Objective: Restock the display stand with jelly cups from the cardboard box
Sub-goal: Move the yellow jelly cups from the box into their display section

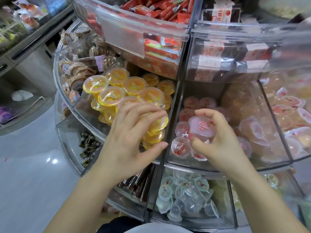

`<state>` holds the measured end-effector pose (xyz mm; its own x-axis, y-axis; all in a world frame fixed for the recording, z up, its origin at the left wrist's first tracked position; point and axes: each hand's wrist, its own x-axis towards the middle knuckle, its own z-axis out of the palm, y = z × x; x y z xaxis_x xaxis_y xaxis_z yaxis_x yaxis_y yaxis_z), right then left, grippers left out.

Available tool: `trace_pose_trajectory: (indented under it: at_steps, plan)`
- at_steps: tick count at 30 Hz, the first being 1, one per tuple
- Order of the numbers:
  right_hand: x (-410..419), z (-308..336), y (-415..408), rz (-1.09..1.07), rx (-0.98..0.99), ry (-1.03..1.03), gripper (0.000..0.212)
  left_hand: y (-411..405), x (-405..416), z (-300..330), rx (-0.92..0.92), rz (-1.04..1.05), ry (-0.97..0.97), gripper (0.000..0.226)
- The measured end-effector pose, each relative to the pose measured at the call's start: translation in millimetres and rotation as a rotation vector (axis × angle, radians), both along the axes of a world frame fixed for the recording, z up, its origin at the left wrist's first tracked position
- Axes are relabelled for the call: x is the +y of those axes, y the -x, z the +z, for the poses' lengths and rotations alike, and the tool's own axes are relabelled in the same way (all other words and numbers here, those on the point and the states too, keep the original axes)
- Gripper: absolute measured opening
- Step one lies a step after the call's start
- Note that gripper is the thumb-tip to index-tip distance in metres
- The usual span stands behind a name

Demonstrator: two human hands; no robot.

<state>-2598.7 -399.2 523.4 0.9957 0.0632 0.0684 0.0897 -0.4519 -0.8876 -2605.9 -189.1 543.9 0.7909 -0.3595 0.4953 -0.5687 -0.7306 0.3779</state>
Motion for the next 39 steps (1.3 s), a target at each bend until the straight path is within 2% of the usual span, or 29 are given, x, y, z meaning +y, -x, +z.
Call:
trace_pose_trajectory:
  at_steps: [4,6,9,12,16,18,20,23,27,30,35,39]
  plan:
    - [-27.9,-3.2,-15.9,0.002,0.035,-0.048,0.062,-3.6,-34.2,11.7,0.035,0.041,0.260,0.024]
    - [-38.4,-3.4,-32.1,0.017,0.007,0.029,0.061,-7.7,-47.0,14.1,0.104,0.083,0.375,0.016]
    - [-43.1,-8.2,-66.1,0.009,-0.014,0.148,0.060,-14.8,-59.4,14.7,0.168,0.122,0.448,0.013]
    - [-40.3,-21.2,-96.2,-0.036,0.026,0.217,0.060,-19.1,-65.3,15.2,0.175,0.146,0.458,0.014]
    - [-33.6,-39.8,-114.3,-0.106,0.100,0.206,0.062,-20.5,-65.4,15.0,0.168,0.165,0.445,0.014]
    - [-35.3,-45.0,-114.2,-0.028,0.165,0.275,0.064,-19.9,-63.0,15.5,0.159,0.170,0.431,0.013]
    - [-39.2,-45.2,-111.3,0.067,0.198,0.233,0.062,-19.5,-59.6,16.4,0.134,0.175,0.397,0.012]
    - [-40.4,-41.3,-111.8,0.013,0.168,0.173,0.052,-19.0,-55.7,16.4,0.108,0.175,0.359,0.012]
    - [-29.1,-40.4,-127.6,-0.141,0.131,0.136,0.061,-17.3,-52.3,15.3,0.113,0.202,0.346,0.012]
    - [-23.2,-46.1,-133.1,-0.140,0.164,0.104,0.064,-15.1,-50.9,14.8,0.114,0.220,0.350,0.013]
    - [-24.9,-51.0,-133.7,-0.102,0.167,0.104,0.052,-12.0,-47.6,13.6,0.098,0.229,0.355,0.013]
    - [-28.2,-51.3,-129.8,-0.158,0.151,0.149,0.052,-12.0,-42.1,9.8,0.096,0.235,0.395,0.013]
